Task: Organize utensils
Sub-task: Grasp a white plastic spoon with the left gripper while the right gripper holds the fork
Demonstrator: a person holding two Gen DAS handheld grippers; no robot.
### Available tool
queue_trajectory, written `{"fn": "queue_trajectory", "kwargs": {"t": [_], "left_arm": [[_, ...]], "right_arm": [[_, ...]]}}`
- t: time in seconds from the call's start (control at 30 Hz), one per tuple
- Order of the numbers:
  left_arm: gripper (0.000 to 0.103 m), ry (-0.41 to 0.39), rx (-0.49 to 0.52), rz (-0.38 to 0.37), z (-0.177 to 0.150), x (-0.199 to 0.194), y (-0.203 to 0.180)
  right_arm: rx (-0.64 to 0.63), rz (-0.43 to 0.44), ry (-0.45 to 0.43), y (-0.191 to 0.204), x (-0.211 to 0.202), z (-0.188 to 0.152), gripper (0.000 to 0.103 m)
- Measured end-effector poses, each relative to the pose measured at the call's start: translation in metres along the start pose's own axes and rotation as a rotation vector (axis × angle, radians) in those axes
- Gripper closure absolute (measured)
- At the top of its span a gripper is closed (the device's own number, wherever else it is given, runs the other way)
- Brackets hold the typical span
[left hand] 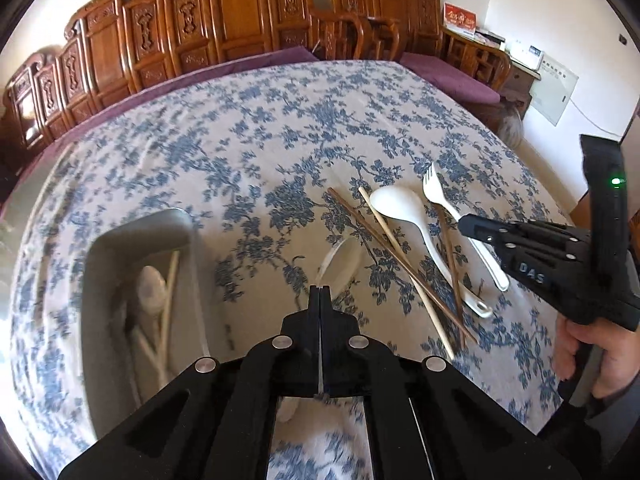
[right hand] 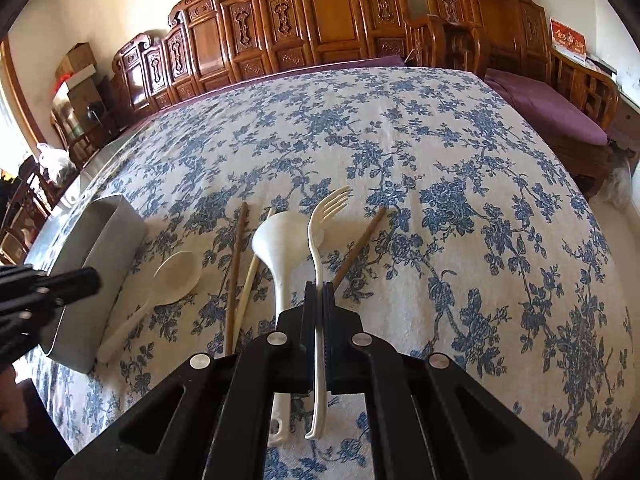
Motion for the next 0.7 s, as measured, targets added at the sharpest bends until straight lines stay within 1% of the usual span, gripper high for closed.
{"fn": "queue_trajectory", "kwargs": {"t": [0.1,0.23,0.27,0.3,0.33,0.37,0.43,0.57,0.7], "left_arm": [[0.103,0.005,-0.032,-0.016,-0.003,-0.005,0.006],[0.102,0.033,0.013,-0.012,-0.004,0.002,0.001],[0.097,0.05,0.023,-0.02,-0.004,0.008,0.0],[0.094,0.067,0.032,-0.026,-0.004,0.014,-0.001],[0.088,0.09,0.051,-0.029,-0.004,0.022,-0.003],[0.085,0.108,0.069,-0.027,-0.004,0.027,-0.006],[0.084,0.15,0.113,-0.012,-0.006,0.042,-0.009],[0.084,0.222,0.141,0.008,-0.014,0.063,-0.01],[0.086,0.229,0.139,-0.003,-0.015,0.068,-0.008]], "right_arm": [[0.005,-0.006,0.002,0.004,-0.002,-0.004,0.099],[-0.015,-0.015,-0.002,0.007,-0.004,-0.007,0.099],[-0.017,-0.015,-0.002,0.007,-0.003,-0.007,0.099],[-0.019,-0.015,-0.001,0.007,-0.003,-0.007,0.099],[-0.019,-0.014,0.0,0.006,-0.003,-0.006,0.099],[-0.015,-0.007,-0.004,0.006,-0.004,-0.004,0.099],[-0.008,0.006,-0.014,0.005,-0.006,-0.001,0.099],[-0.003,0.03,-0.027,0.006,-0.01,0.004,0.099],[-0.006,0.044,-0.03,0.01,-0.011,0.006,0.099]]}}
Point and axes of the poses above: each gripper's, at about its wrist camera, not at the fingertips, and x roughly the way its jaws point, y to its left, z to its top, the point moved 4 cm from there along x, roughly the way its jaws point, and after that the axes turned 11 degrees about x, right-handed, at the moved point
